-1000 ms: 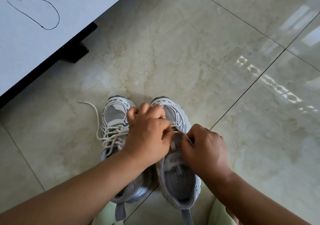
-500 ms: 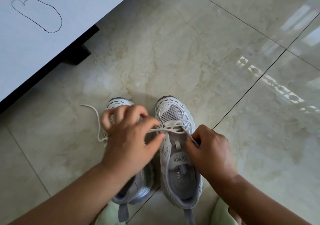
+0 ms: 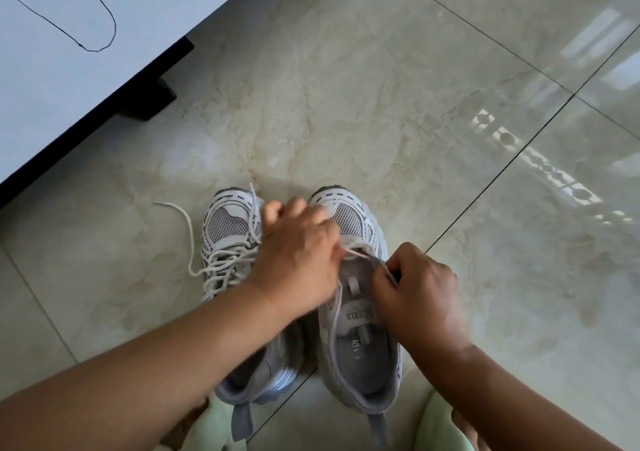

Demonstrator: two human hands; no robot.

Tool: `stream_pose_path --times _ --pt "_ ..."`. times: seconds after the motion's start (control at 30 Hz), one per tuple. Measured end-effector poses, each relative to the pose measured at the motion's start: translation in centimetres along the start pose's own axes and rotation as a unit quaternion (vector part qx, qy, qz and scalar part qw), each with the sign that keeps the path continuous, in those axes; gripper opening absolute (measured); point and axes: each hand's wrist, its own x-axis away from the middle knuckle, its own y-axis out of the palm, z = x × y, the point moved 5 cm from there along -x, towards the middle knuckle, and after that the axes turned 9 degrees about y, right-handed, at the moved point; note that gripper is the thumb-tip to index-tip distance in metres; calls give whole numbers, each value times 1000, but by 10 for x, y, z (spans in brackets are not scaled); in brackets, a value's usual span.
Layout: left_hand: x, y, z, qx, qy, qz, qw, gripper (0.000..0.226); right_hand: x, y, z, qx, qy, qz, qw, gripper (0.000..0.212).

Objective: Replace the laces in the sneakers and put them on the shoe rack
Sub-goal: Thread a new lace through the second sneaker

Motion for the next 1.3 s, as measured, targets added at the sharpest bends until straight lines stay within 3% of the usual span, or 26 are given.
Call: stream_pose_path --times 0.13,0.27,0.4,0.47,0.57,0.6,0.7,0.73,0.8,0.87,1.0,1.07,1.17,1.3 --pt "14 -10 -26 -8 -35 15 999 20 -2 -6 2 -12 19 1 1000 19" --pt "20 -14 -24 10 -18 28 999 18 -2 -4 2 -10 22 -3 1000 20" --pt "26 -26 -7 146 -28 -20 989 17 0 -6 2 -2 2 4 1000 15" --pt "30 -25 3 248 -59 -97 962 21 2 -5 -3 15 -24 -1 1000 10" --pt "34 -16 5 418 -104 -188 883 29 3 -1 -10 -2 -122 -20 992 28" --pt "33 -14 1 417 -112 -177 885 29 3 1 -10 -3 -144 -25 989 29" --pt "21 -17 -19 252 -89 -40 963 14 5 2 -10 -16 -147 -39 988 25" --pt "17 -16 -22 201 -88 -38 975 16 4 1 -12 -24 -144 -41 988 24" --pt "16 2 -31 120 -98 -104 982 34 2 0 -16 -32 -144 -33 988 23" --pt "17 10 -34 66 -90 -137 984 27 -2 -1 -21 -42 -146 -15 988 21" --pt "17 -11 -27 121 -14 -4 993 22 -13 0 -36 -2 -195 -8 981 35" --pt "16 -25 -20 141 20 43 989 25 -18 -2 -46 -4 -228 -10 974 29" --pt "19 -32 -21 140 28 50 989 30 -27 -8 -52 6 -259 36 965 15" --pt "32 -36 -58 137 -37 71 987 35 -49 -23 -26 59 -123 117 984 11"
